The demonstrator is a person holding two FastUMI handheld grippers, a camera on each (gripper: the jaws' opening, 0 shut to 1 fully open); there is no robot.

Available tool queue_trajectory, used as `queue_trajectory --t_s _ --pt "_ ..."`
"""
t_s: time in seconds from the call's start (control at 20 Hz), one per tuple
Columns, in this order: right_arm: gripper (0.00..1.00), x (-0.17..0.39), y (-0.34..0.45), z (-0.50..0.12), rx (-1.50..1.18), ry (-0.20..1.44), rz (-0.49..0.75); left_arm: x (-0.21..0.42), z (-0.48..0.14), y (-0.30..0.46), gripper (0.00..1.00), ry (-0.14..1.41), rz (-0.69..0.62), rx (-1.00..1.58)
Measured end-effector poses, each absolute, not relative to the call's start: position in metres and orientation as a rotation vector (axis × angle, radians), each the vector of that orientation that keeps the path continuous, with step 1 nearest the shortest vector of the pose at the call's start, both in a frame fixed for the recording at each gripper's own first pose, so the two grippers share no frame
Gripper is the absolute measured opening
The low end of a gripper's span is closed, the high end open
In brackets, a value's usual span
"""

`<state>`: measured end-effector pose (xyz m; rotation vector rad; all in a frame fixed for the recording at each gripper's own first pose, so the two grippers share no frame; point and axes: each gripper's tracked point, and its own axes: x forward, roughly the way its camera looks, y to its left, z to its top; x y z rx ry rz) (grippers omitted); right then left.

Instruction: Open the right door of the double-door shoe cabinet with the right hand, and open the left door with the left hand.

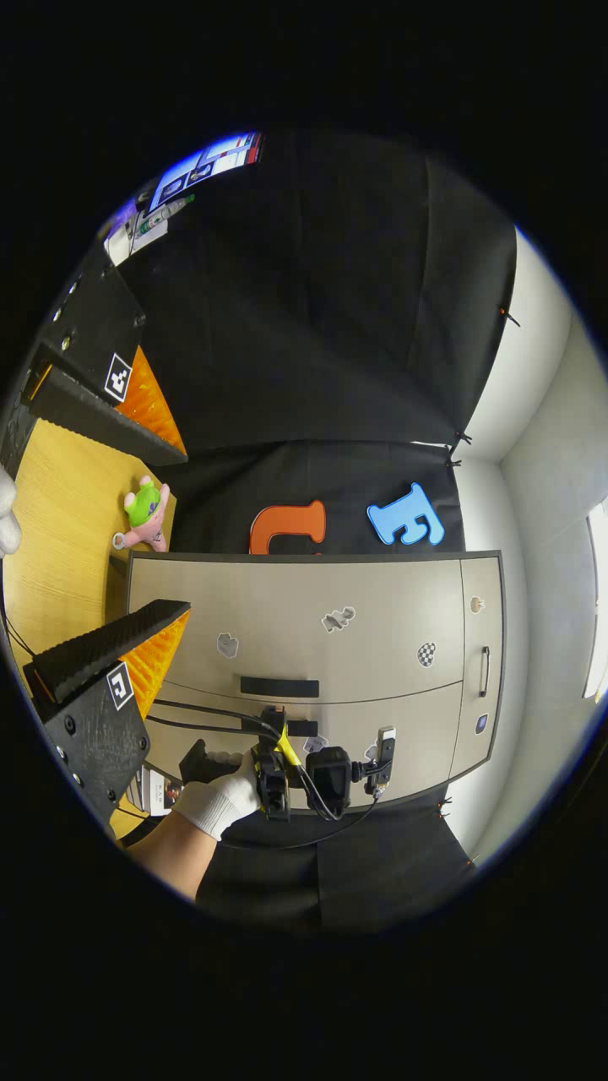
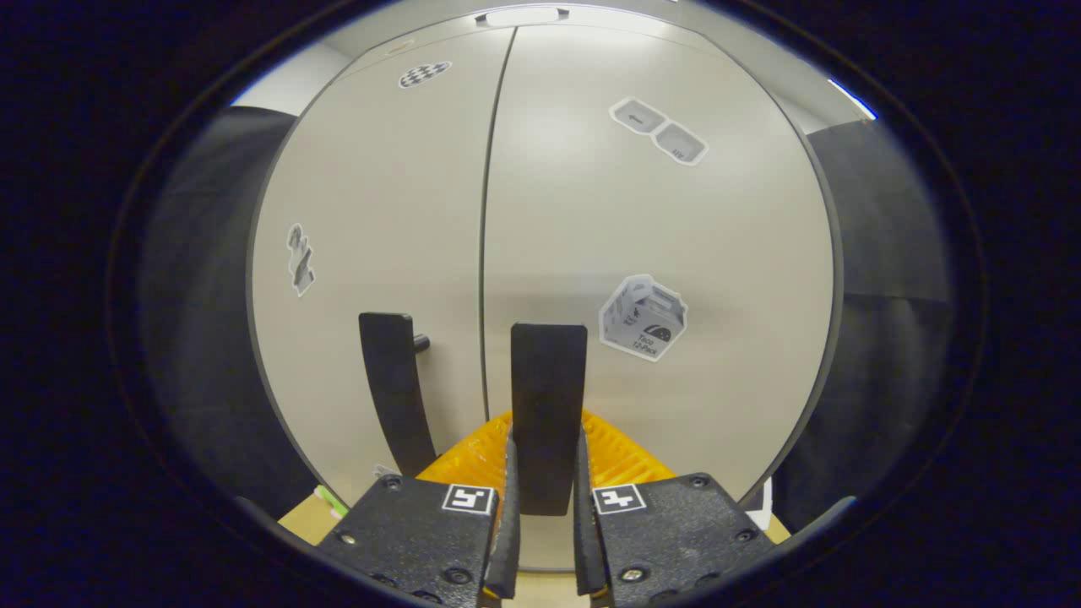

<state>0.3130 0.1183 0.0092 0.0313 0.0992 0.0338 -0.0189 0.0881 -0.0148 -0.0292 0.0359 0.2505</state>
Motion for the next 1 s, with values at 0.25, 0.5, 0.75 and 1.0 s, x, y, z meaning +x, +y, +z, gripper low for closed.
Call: queue_trajectory --t_s 0.25,0.5,0.75,1.0 --pt "0.24 0.3 0.119 0.007 -0.004 0.113 0.061 -0.023 -0.014 0.09 0.96 0.026 0.227 -0.027" --pt "0.23 0.272 0.11 0.004 -0.008 0.116 0.08 -0.043 -0.018 0.092 0.95 0.022 0.211 -0.026" --pt "0.2 0.237 0.096 0.001 0.01 0.119 0.092 -0.06 -0.026 0.087 0.96 0.036 0.183 -0.02" --pt "0.19 0.2 0.073 -0.001 0.006 0.122 0.096 -0.071 -0.027 0.076 0.96 0.026 0.147 -0.019"
